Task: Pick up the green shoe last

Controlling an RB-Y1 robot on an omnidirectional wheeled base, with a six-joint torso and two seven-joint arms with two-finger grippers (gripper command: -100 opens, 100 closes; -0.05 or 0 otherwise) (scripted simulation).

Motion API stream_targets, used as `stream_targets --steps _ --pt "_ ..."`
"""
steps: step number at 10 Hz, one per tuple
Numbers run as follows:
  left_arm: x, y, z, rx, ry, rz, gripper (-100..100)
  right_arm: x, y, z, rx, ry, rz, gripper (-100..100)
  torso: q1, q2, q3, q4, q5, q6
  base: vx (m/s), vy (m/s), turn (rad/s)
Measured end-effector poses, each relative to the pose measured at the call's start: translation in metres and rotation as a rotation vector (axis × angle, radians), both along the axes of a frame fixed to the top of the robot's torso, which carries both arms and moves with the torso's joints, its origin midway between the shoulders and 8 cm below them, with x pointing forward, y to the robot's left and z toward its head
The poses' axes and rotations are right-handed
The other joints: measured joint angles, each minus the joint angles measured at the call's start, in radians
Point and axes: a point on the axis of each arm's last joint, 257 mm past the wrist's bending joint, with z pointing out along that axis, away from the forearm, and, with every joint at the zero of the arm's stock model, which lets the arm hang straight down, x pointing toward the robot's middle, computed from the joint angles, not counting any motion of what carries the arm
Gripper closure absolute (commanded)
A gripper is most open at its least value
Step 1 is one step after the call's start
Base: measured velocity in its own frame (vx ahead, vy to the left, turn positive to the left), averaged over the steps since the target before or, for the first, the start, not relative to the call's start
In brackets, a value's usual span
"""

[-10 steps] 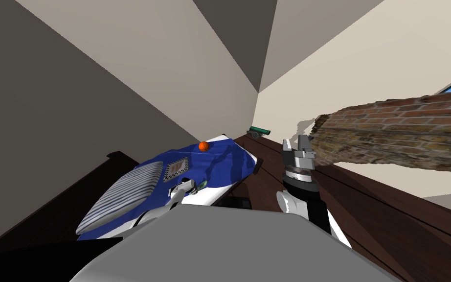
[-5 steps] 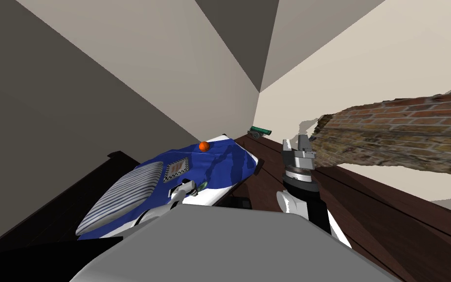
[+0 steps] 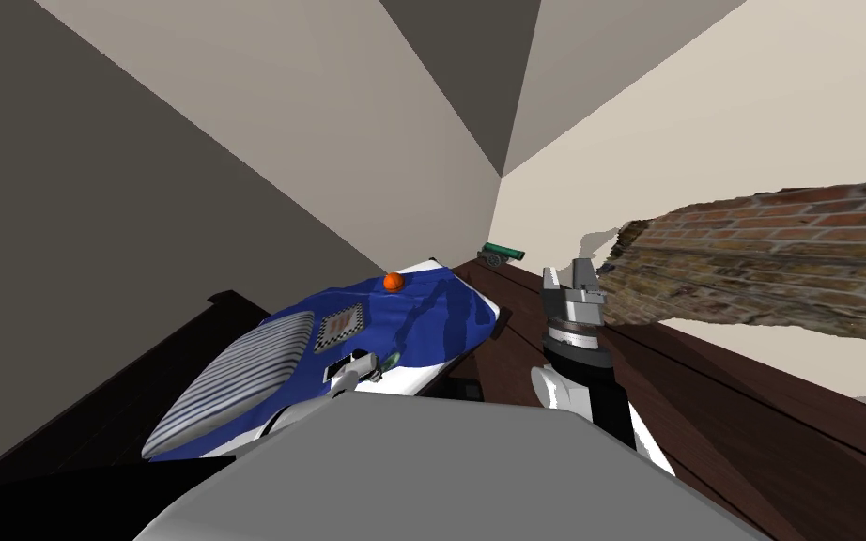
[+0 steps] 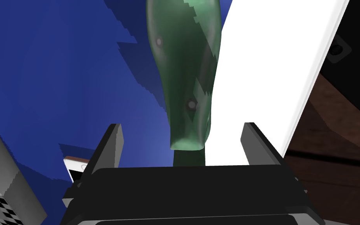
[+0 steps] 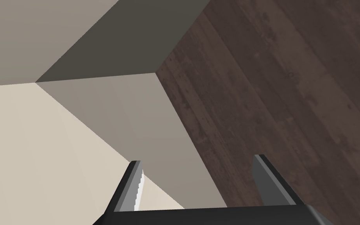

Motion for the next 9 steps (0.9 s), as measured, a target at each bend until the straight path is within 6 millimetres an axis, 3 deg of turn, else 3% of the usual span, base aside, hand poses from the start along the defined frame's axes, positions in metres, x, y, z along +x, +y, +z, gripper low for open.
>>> stream_targets --steps 1,5,6,7,9 --pt "-0.0001 -0.0002 -0.0003 0.001 -0.002 0.0 100 0.0 0.0 0.0 0.0 0.0 0.0 0 -0.001 0.001 0.001 0.0 0.0 0.0 0.0 0.0 0.0" --pt "-0.0006 -0.0005 -0.0006 0.0 0.0 0.0 100 0.0 0.0 0.0 0.0 0.0 0.0 0 -0.002 0.003 0.002 0.001 -0.001 0.0 0.0 0.0 0.0" --pt "-0.0006 -0.0005 -0.0005 0.0 -0.001 0.0 0 0.0 0.0 0.0 0.0 0.0 0.0 0 -0.002 0.003 0.002 0.001 -0.001 0.0 0.0 0.0 0.0" --pt "-0.0006 -0.0005 -0.0005 0.0 -0.001 0.0 100 0.0 0.0 0.0 0.0 0.0 0.0 0 -0.002 0.003 0.002 0.001 -0.001 0.0 -0.048 -0.031 -0.029" --pt "0.0071 0.0052 0.0041 0.001 -0.001 0.004 100 0.0 0.0001 0.0001 0.0 0.0 0.0 0 -0.004 0.007 0.004 0.002 -0.001 0.0 -0.042 -0.026 -0.014"
